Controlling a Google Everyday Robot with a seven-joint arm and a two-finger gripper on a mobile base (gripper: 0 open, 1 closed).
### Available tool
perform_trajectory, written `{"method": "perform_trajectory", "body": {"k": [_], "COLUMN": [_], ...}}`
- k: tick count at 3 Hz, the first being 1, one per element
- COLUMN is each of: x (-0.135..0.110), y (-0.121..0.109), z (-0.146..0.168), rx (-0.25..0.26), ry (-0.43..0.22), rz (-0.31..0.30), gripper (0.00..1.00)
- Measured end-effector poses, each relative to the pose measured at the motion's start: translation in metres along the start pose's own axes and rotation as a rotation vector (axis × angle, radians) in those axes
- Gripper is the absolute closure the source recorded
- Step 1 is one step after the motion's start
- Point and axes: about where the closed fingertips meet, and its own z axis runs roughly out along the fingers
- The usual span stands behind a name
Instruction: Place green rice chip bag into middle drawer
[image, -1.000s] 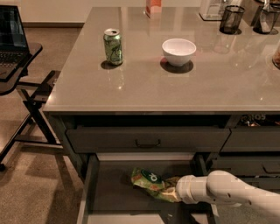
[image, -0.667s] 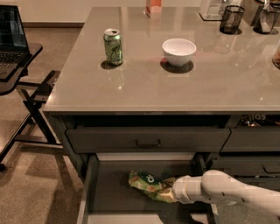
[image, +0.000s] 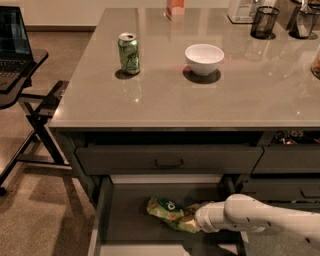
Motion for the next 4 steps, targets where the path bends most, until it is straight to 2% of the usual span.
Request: {"method": "perform_trajectory", "body": {"k": [1, 4], "x": [0.0, 0.0], "y": [0.0, 0.0], "z": [0.0, 0.0001], "rx": [0.0, 0.0], "ry": [0.0, 0.0], "rz": [0.0, 0.0], "gripper": [0.81, 0.12]}}
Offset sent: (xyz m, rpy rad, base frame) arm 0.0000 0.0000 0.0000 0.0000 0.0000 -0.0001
